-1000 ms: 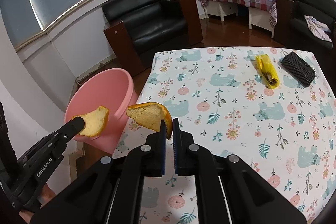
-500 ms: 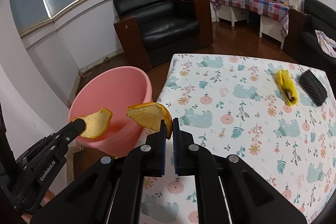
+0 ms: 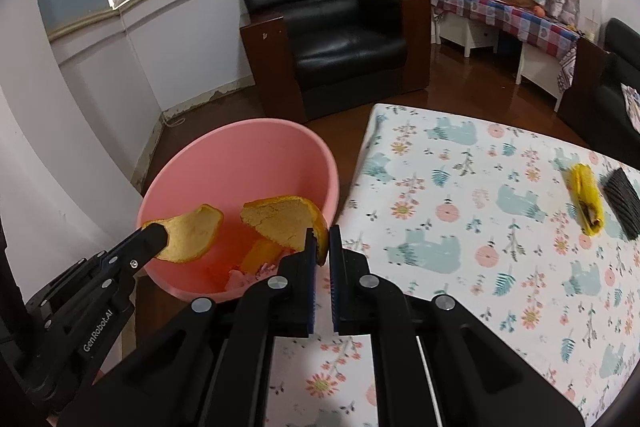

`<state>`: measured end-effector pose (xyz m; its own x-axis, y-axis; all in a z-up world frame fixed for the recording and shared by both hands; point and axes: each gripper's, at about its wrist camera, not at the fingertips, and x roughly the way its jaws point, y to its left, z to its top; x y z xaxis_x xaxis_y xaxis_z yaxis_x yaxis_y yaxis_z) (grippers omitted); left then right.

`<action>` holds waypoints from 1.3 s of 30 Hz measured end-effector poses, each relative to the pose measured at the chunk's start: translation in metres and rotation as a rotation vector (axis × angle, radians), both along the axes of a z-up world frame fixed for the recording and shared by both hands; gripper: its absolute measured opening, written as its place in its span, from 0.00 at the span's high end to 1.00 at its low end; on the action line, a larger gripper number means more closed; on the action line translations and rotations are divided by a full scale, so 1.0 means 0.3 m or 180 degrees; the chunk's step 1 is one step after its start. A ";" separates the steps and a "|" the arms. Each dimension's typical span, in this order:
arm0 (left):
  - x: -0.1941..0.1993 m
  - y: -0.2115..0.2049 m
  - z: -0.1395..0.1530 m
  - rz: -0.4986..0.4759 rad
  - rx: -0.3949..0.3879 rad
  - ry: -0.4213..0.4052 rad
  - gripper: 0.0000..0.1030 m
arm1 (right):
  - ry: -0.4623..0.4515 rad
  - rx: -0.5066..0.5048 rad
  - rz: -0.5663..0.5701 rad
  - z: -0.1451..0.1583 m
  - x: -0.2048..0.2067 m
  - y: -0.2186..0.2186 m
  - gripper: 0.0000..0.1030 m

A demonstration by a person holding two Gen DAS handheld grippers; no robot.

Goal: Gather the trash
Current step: 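Carry both bread crusts over the pink bin and open both tools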

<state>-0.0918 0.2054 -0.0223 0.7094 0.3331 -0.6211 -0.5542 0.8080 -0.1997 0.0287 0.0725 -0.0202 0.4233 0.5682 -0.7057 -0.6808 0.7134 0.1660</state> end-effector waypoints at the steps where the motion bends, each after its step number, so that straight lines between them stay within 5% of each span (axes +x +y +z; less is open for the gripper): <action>1: 0.000 0.007 -0.004 0.0016 0.0001 0.0009 0.96 | -0.0004 -0.0015 0.0014 -0.003 0.000 0.011 0.94; 26: 0.039 0.128 -0.107 0.0197 -0.0102 0.0195 0.95 | 0.0132 -0.0247 0.0132 -0.088 0.027 0.164 0.94; 31: 0.035 0.146 -0.119 0.0256 -0.0155 0.0230 0.81 | 0.0317 -0.0225 0.0184 -0.105 0.035 0.175 0.93; 39: 0.027 0.146 -0.118 0.0271 -0.0160 0.0222 0.76 | 0.0377 -0.0143 0.0274 -0.096 0.024 0.171 0.81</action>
